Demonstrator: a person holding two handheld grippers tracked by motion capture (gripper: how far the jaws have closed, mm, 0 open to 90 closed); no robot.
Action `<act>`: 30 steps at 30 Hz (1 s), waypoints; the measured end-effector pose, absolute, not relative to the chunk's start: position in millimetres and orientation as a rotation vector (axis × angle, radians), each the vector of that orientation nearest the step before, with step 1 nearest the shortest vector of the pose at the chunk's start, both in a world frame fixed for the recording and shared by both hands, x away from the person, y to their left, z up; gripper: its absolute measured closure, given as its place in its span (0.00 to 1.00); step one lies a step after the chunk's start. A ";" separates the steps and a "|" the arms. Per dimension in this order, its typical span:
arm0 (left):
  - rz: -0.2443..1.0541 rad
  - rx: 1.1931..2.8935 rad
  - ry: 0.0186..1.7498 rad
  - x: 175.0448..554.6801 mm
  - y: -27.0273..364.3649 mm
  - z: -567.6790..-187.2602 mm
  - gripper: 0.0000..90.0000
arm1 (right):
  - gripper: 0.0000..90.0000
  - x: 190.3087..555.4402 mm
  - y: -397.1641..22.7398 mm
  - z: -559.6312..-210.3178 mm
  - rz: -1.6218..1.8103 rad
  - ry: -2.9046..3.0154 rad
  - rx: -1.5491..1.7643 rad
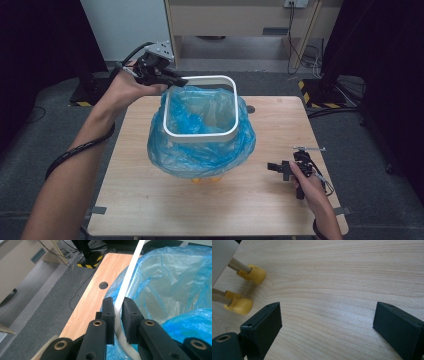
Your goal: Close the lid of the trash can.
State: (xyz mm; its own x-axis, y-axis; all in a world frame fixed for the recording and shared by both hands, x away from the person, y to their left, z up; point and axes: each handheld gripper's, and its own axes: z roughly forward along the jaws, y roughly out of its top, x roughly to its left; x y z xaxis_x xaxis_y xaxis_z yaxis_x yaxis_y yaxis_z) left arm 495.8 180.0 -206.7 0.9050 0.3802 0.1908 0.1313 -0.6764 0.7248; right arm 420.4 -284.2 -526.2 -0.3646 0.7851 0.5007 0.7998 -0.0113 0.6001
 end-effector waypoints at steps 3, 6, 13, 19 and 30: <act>0.414 2.326 0.357 498.8 179.1 -207.5 0.90 | 0.09 420.4 -284.3 -526.4 -1.356 -2.196 -1.762; 0.403 2.333 0.356 500.5 177.0 -209.0 0.90 | 0.09 420.5 -284.3 -526.1 -1.353 -2.194 -1.759; 0.390 2.357 0.361 504.2 175.8 -213.7 0.90 | 0.09 420.3 -284.7 -526.1 -1.357 -2.190 -1.757; 0.386 2.372 0.360 506.4 173.2 -216.8 0.89 | 0.09 420.4 -284.8 -526.2 -1.358 -2.189 -1.756; 0.374 2.379 0.371 507.7 172.6 -218.2 0.89 | 0.09 420.6 -285.0 -526.3 -1.362 -2.183 -1.758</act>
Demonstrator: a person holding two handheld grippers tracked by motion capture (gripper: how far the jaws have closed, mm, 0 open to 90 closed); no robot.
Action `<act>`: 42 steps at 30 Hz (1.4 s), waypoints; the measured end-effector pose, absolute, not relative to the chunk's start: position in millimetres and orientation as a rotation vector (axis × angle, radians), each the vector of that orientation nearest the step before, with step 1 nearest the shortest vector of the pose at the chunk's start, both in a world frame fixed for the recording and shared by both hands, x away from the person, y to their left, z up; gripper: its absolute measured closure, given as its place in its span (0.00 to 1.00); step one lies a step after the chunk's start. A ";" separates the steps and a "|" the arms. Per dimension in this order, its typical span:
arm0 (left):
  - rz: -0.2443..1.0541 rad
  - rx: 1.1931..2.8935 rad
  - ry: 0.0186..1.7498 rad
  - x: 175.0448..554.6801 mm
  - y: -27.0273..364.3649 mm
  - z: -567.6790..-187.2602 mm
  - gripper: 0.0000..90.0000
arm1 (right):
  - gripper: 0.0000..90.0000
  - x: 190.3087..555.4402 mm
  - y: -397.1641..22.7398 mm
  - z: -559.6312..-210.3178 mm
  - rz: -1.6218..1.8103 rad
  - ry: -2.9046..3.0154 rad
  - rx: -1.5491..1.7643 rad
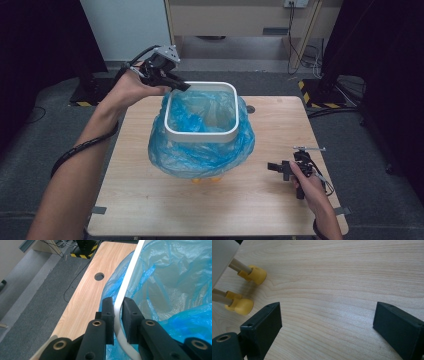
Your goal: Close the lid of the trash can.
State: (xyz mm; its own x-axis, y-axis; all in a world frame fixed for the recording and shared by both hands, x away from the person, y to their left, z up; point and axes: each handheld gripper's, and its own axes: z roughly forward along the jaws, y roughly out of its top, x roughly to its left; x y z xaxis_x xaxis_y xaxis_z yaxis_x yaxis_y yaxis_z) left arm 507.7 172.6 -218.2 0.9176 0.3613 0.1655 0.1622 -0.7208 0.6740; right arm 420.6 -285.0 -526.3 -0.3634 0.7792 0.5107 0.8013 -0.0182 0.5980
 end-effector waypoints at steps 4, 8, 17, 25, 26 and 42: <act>0.371 2.375 0.375 507.8 172.7 -219.0 0.89 | 0.09 420.8 -283.9 -526.1 -1.359 -2.191 -1.759; 0.370 2.365 0.378 507.8 174.1 -220.5 0.89 | 0.09 420.7 -284.3 -526.4 -1.365 -2.183 -1.762; 0.365 2.334 0.385 506.3 178.1 -224.7 0.84 | 0.09 420.9 -283.8 -526.3 -1.359 -2.193 -1.761; 0.369 2.277 0.454 500.5 187.3 -223.1 0.65 | 0.09 421.4 -283.6 -526.0 -1.353 -2.195 -1.760; 0.366 2.265 0.460 499.2 188.4 -222.8 0.65 | 0.09 421.4 -283.5 -525.9 -1.352 -2.195 -1.760; 0.425 2.195 0.535 478.1 187.1 -218.9 0.40 | 0.09 421.3 -282.1 -525.6 -1.342 -2.214 -1.767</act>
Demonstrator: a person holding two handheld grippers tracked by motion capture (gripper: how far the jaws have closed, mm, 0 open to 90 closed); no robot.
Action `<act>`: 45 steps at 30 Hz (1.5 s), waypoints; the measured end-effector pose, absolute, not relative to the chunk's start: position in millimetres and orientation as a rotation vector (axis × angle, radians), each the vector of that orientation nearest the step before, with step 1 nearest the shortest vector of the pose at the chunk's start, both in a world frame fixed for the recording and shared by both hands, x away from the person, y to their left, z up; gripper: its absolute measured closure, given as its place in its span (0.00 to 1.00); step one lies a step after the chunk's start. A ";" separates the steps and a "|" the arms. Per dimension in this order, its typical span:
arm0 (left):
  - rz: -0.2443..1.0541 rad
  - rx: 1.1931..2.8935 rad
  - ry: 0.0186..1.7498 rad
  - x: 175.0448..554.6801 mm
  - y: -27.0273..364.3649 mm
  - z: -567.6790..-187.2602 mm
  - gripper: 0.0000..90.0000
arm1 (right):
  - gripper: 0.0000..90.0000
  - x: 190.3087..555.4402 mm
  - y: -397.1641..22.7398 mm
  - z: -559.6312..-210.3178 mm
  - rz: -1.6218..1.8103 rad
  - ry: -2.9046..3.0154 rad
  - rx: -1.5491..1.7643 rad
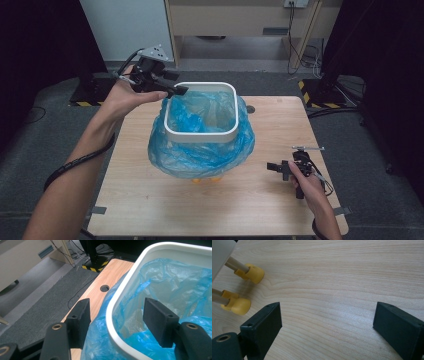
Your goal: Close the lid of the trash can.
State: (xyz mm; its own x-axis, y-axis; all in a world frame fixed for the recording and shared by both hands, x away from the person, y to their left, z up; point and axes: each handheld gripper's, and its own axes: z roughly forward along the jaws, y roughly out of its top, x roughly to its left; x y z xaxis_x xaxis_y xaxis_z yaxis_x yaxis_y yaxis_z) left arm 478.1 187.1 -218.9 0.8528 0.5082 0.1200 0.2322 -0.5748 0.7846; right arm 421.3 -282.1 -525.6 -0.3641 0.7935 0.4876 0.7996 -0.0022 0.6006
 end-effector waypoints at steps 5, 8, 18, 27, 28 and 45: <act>0.420 2.172 0.573 473.8 186.3 -224.1 0.31 | 0.09 421.2 -281.4 -525.0 -1.330 -2.211 -1.775; 0.408 2.139 0.615 471.7 187.4 -226.0 0.24 | 0.09 421.2 -281.4 -525.2 -1.333 -2.214 -1.772; 0.363 2.053 0.717 463.0 194.9 -232.4 0.09 | 0.09 421.5 -280.7 -525.2 -1.330 -2.226 -1.772; 0.366 2.007 0.756 456.2 201.2 -234.8 0.05 | 0.09 421.3 -280.3 -524.9 -1.328 -2.228 -1.774; 0.366 2.001 0.759 455.6 202.5 -234.9 0.05 | 0.09 421.3 -280.3 -524.9 -1.327 -2.227 -1.774; 0.347 1.924 0.808 447.0 227.5 -232.2 0.05 | 0.09 421.6 -279.6 -524.5 -1.316 -2.230 -1.778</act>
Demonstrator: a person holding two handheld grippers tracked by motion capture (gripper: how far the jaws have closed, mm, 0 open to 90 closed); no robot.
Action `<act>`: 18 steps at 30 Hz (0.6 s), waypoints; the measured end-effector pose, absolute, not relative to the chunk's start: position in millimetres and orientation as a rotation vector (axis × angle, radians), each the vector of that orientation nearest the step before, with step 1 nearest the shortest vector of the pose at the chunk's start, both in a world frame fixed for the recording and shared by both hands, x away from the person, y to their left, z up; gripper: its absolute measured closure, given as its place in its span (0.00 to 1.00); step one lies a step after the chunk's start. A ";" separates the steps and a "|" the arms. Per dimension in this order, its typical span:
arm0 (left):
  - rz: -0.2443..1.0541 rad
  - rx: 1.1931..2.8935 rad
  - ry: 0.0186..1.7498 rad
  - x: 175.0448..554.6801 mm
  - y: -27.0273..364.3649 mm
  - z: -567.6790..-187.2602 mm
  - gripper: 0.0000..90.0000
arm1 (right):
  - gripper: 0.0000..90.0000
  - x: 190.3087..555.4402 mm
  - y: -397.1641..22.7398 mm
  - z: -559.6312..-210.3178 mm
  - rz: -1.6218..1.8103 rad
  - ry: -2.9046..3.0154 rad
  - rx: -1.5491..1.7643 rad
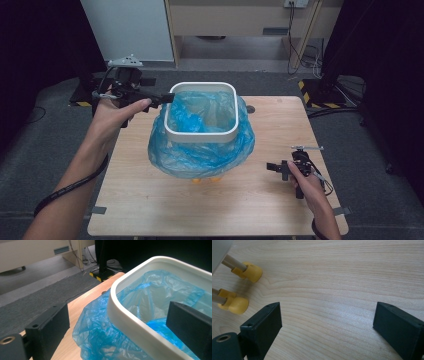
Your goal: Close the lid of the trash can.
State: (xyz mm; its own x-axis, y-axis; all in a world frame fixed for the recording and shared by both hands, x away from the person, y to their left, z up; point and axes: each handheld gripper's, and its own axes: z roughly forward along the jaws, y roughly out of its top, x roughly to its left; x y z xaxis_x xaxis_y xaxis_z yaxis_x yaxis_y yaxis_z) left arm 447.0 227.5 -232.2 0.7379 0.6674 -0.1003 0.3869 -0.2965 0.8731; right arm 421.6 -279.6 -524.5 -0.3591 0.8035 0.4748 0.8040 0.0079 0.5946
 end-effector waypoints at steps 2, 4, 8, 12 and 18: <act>0.343 1.917 0.817 447.6 231.6 -232.4 0.04 | 0.09 421.8 -280.0 -524.7 -1.321 -2.233 -1.775; 0.345 1.910 0.825 447.7 235.3 -232.8 0.05 | 0.09 421.8 -279.9 -524.8 -1.320 -2.235 -1.775; 0.357 1.907 0.842 447.1 242.1 -234.4 0.05 | 0.09 421.6 -279.7 -524.5 -1.316 -2.229 -1.778; 0.365 1.890 0.870 445.7 250.6 -238.1 0.05 | 0.09 422.0 -280.2 -524.3 -1.318 -2.229 -1.773; 0.393 1.856 0.927 442.6 267.0 -243.2 0.05 | 0.09 421.8 -280.5 -524.7 -1.323 -2.228 -1.771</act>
